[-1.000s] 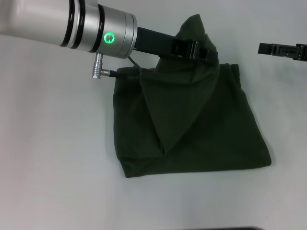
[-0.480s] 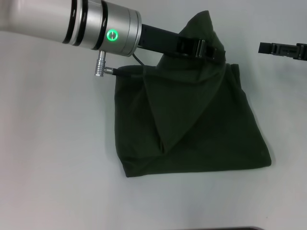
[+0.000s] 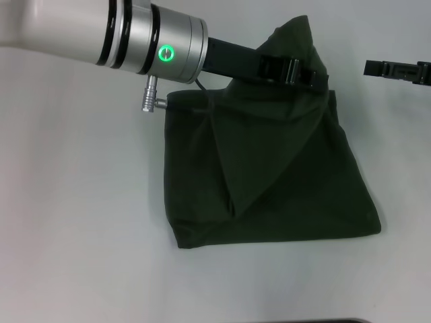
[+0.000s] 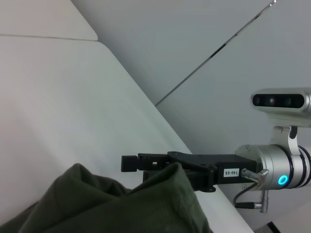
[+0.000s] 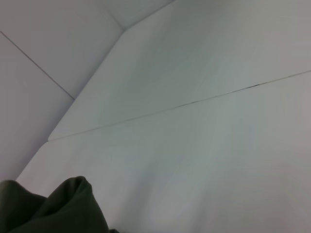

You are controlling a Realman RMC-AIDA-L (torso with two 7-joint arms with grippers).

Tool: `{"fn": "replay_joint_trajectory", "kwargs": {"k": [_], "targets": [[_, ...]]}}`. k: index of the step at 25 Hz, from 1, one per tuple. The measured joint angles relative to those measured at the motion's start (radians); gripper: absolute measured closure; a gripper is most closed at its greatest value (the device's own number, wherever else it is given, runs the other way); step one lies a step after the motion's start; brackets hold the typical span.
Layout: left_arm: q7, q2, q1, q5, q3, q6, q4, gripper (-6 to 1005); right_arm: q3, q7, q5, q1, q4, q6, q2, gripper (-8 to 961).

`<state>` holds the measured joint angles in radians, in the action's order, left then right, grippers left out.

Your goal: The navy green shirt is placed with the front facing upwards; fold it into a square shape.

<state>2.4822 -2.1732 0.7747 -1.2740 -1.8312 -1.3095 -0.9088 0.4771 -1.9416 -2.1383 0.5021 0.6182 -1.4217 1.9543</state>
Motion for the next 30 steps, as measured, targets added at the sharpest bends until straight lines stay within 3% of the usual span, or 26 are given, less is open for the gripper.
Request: {"fn": "replay_joint_trajectory", "kwargs": {"k": [13, 22, 30], "targets": [[-0.036, 0.003, -0.004, -0.030, -0.007, -0.001, 0.045, 885, -0.002, 0.003, 0.002, 0.000, 0.000, 0.000, 0.000, 39], [-0.094, 0.006, -0.052, -0.030, -0.023, 0.001, -0.004, 506, -0.008, 0.004, 0.004, -0.004, 0.002, -0.016, -0.001, 39], [-0.230, 0.007, -0.118, -0.030, -0.112, 0.006, -0.007, 181, 0.002, 0.038, -0.024, -0.006, 0.003, -0.137, -0.036, 39]]}}
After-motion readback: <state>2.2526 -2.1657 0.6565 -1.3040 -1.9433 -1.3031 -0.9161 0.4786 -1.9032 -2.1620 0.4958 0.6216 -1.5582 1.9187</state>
